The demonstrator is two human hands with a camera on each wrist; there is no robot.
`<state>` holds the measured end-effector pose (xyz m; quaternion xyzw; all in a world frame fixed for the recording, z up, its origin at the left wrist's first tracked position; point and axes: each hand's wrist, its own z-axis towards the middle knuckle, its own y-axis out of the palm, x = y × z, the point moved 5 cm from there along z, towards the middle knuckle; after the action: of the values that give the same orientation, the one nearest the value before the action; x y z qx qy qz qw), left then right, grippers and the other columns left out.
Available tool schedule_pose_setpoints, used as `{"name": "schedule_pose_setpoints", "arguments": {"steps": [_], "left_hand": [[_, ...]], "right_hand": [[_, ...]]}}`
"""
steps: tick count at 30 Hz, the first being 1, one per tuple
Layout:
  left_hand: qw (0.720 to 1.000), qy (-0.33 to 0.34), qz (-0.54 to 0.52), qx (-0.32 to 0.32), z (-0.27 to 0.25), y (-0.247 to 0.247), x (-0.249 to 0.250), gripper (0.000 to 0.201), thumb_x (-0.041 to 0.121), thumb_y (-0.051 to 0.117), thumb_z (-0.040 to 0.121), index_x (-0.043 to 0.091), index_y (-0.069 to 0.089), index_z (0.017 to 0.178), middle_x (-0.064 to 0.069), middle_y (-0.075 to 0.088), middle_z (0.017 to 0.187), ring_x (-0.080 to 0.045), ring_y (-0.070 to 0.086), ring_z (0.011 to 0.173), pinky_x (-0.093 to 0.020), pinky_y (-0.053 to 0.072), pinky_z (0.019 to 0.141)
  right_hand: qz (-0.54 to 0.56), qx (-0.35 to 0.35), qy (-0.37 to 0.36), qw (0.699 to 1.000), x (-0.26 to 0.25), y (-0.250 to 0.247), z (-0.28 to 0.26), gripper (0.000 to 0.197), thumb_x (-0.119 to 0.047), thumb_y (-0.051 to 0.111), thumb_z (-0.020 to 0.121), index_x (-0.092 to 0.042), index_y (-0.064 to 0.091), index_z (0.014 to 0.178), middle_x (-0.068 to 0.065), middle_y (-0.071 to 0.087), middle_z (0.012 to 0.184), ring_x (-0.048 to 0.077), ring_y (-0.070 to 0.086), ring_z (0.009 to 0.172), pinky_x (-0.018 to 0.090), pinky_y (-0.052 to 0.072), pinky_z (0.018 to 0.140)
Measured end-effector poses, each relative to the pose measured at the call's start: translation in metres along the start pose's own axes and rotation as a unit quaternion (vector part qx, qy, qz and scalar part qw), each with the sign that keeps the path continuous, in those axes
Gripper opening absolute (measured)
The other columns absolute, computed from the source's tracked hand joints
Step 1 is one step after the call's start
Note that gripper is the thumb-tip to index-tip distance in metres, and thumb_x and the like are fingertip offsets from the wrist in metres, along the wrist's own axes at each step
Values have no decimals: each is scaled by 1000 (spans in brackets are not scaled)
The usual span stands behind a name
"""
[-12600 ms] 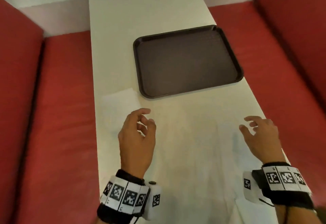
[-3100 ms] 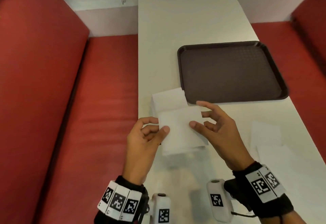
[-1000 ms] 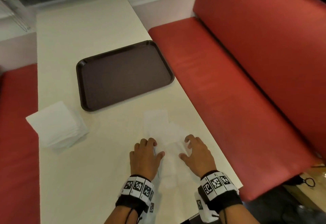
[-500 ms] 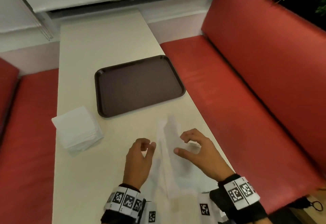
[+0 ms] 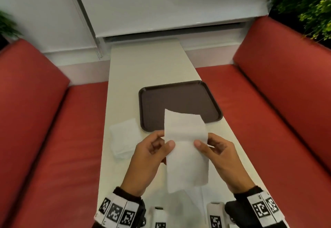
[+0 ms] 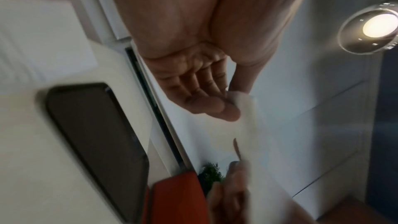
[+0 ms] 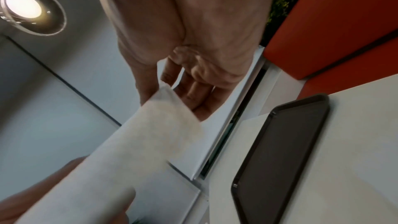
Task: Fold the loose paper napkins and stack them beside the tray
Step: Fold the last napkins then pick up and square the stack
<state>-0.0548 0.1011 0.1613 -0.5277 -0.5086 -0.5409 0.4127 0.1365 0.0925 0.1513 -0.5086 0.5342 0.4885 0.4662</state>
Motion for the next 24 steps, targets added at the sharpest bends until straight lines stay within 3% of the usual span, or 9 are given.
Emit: {"name": "schedule_pose_setpoints", "arguments": {"steps": [4,7,9,13,15,17,19,21,24], "left_hand": [[999,34,10,18,-7,-36,5,21,22,68,90,32,71,108,-18,63,79,-27,58,73,-30,51,60],[997,69,24,16,-15,-61,8,24,7,61,95,25,76,97,-7,69,86,-19,57,74,-25,50,58],[996,79,44,9,-19,-77,8,32,3,52,93,21,78,90,3,71,91,-17,62,79,-25,51,61],[992,94,74,30,-21,-106,6,33,2,48,87,16,76,79,7,68,91,-14,65,89,-26,53,67],[993,83,61,53,-20,-117,1,27,7,50,89,17,73,82,3,67,92,-16,64,85,-26,53,67],[995,48,3,92,-17,-130,-9,14,17,52,92,14,66,94,-3,66,92,-18,63,76,-28,53,63],[991,-2,-48,122,-14,-141,-20,26,33,60,89,11,62,104,-10,68,91,-21,64,72,-30,53,61],[990,-37,-24,134,-9,-151,-33,41,45,69,84,9,66,102,-19,69,93,-25,64,75,-32,54,63],[985,-47,20,166,0,-168,-46,29,37,72,86,8,72,87,-24,69,89,-26,61,72,-32,53,64]], "right_hand": [[41,-19,-10,999,-1,31,6,23,-24,62,88,-19,75,107,3,76,106,25,72,96,32,60,79],[53,-48,-32,997,-4,57,9,18,-33,64,85,-32,79,96,-1,76,103,19,72,95,29,59,81],[62,-65,-38,995,-2,71,13,19,-28,60,93,-25,79,94,-1,75,103,14,69,96,23,55,82],[86,-91,-7,992,9,98,22,37,-30,44,85,-12,76,86,4,71,99,17,65,86,23,52,73],[25,-83,-31,996,11,109,26,22,-40,64,82,-20,73,83,1,70,95,17,66,86,25,53,74],[-12,-76,-34,996,17,119,32,10,-28,79,79,-24,70,82,-1,70,96,21,67,87,30,57,74],[-34,-65,-33,997,23,127,40,11,-14,75,84,-22,68,88,-6,70,99,18,68,92,32,57,77],[-24,-64,-17,998,30,137,47,17,-8,70,87,-17,66,100,-13,71,103,9,69,94,20,55,73],[-8,-72,19,997,45,155,61,30,-15,68,88,-21,61,116,-13,71,108,13,71,93,26,59,69]]}}
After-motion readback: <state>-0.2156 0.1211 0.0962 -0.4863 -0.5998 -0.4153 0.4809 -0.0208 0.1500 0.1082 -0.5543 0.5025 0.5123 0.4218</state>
